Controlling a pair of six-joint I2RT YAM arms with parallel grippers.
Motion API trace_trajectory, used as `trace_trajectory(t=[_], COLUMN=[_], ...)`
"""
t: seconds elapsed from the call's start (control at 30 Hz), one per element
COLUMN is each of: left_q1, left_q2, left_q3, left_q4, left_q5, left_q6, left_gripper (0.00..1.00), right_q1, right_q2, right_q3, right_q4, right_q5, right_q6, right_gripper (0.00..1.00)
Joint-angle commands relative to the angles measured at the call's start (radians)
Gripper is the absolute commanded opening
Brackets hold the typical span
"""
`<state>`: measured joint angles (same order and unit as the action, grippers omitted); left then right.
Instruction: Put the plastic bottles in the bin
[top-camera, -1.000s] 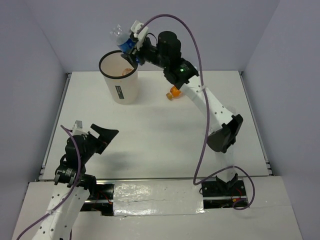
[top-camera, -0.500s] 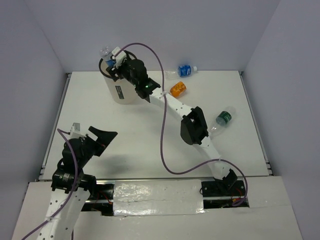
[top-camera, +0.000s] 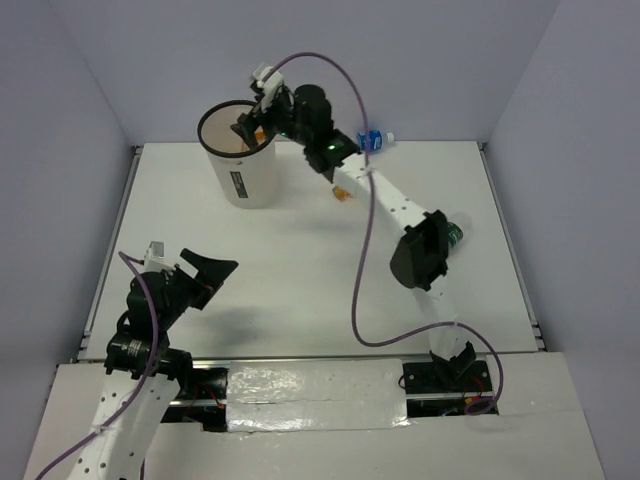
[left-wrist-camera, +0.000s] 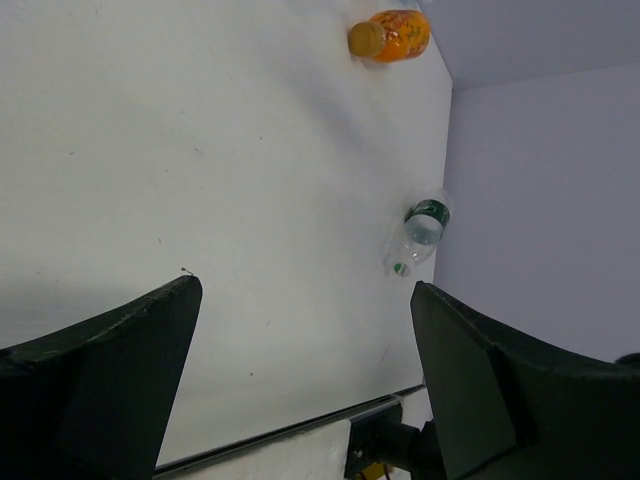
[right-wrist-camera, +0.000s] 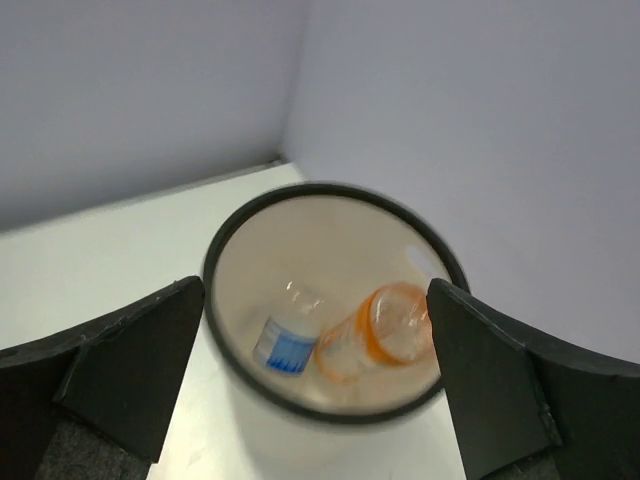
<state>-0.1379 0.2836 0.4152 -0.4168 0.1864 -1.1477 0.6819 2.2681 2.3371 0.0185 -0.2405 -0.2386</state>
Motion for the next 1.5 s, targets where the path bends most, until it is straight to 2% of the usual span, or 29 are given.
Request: trace_trajectory(t=[0.0,0.03,0.1,0.13,0.2,0.23,0.3,0.33,0.4,0.43,0.47,0.5,0.57,0.63,0.73,0.9,1.17,1.3,1.47], left_q1=[0.004,0.004,0.004,0.004,0.004,0.004,0.004,0.004,0.004,0.006,0.004,0.004,0.004,0.004,0.004,0.004,0.004,0.006,0.006], left_q2=[0.045,0.061,0.077,0.091,0.103,0.118,0.132,0.150,0.167,0.186,0.195,0.201,0.227,0.250,0.279,0.316,0.259,0.221,0.203], left_q3=[0.039,0.037,0.028,0.019,0.010,0.002,-0.001,-0.003,-0.003,-0.003,-0.003,-0.006,-0.012,-0.022,-0.035,-0.021,-0.033,-0.073,-0.058], left_q4=[0.091,0.102,0.146,0.162,0.208,0.220,0.240,0.251,0.262,0.269,0.274,0.280,0.299,0.314,0.349,0.352,0.320,0.339,0.285], left_q5=[0.047,0.067,0.088,0.109,0.128,0.136,0.154,0.160,0.173,0.179,0.183,0.192,0.200,0.212,0.225,0.232,0.205,0.212,0.203], left_q6=[0.054,0.060,0.074,0.077,0.078,0.080,0.089,0.092,0.105,0.109,0.114,0.117,0.121,0.123,0.120,0.129,0.109,0.074,0.088], left_gripper=[0.99,1.00,0.99,0.99,0.99,0.99,0.99,0.99,0.99,0.99,0.99,0.99,1.00,0.99,0.99,0.99,0.99,0.99,0.99], right_q1=[-0.108,-0.131,-0.195,-0.215,-0.281,-0.310,-0.367,-0.442,-0.531,-0.620,-0.662,-0.714,-0.826,-0.884,-0.940,-0.943,-0.943,-0.903,-0.826], right_q2=[-0.282,-0.324,-0.437,-0.468,-0.546,-0.570,-0.639,-0.663,-0.746,-0.771,-0.797,-0.846,-0.881,-0.909,-0.895,-0.855,-0.808,-0.776,-0.720], right_q3=[-0.111,-0.161,-0.278,-0.338,-0.392,-0.424,-0.551,-0.608,-0.781,-0.842,-0.960,-1.016,-1.161,-1.226,-1.286,-1.317,-1.348,-1.391,-1.438], right_q4=[-0.181,-0.272,-0.430,-0.639,-0.864,-1.093,-1.257,-1.354,-1.388,-1.385,-1.369,-1.346,-1.275,-1.208,-1.111,-1.014,-0.921,-0.797,-0.674], right_q5=[-0.414,-0.578,-0.702,-0.751,-0.758,-0.754,-0.680,-0.651,-0.539,-0.489,-0.435,-0.321,-0.211,-0.106,-0.080,-0.112,-0.132,-0.135,-0.123], right_q6=[0.018,-0.054,-0.199,-0.396,-0.633,-0.908,-1.123,-1.288,-1.407,-1.523,-1.577,-1.623,-1.775,-1.869,-1.898,-1.917,-2.007,-1.980,-1.909], right_gripper=[1.00,1.00,1.00,1.00,1.00,1.00,1.00,1.00,1.00,1.00,1.00,1.00,1.00,1.00,1.00,1.00,1.00,1.00,1.00])
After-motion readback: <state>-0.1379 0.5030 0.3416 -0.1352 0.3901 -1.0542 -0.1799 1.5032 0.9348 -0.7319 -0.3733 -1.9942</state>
